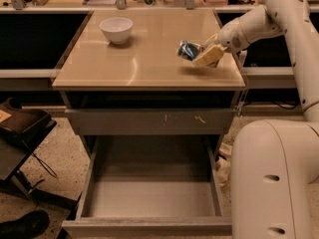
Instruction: Place redbull can into middle drawer
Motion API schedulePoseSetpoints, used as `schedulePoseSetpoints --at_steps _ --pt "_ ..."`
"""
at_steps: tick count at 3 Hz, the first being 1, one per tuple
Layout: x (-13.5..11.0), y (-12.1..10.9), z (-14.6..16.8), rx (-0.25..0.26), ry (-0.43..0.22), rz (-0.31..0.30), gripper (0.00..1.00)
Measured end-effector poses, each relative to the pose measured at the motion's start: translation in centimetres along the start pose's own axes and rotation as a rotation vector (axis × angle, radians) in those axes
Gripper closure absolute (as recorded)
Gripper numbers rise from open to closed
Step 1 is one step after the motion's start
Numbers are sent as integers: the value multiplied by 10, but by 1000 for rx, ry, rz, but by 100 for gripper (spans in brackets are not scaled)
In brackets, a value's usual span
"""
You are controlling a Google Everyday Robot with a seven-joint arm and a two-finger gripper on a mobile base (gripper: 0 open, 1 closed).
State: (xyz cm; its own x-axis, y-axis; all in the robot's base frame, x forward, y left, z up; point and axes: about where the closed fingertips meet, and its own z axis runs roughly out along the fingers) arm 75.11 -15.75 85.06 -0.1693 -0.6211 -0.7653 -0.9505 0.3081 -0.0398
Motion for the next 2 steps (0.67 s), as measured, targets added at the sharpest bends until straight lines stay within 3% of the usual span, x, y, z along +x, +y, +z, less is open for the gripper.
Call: schedulePoseSetpoints --at_steps 1,2 --pt "-6 5 6 -19 8 -4 100" --pt "-23 38 -16 -74 2 -62 100"
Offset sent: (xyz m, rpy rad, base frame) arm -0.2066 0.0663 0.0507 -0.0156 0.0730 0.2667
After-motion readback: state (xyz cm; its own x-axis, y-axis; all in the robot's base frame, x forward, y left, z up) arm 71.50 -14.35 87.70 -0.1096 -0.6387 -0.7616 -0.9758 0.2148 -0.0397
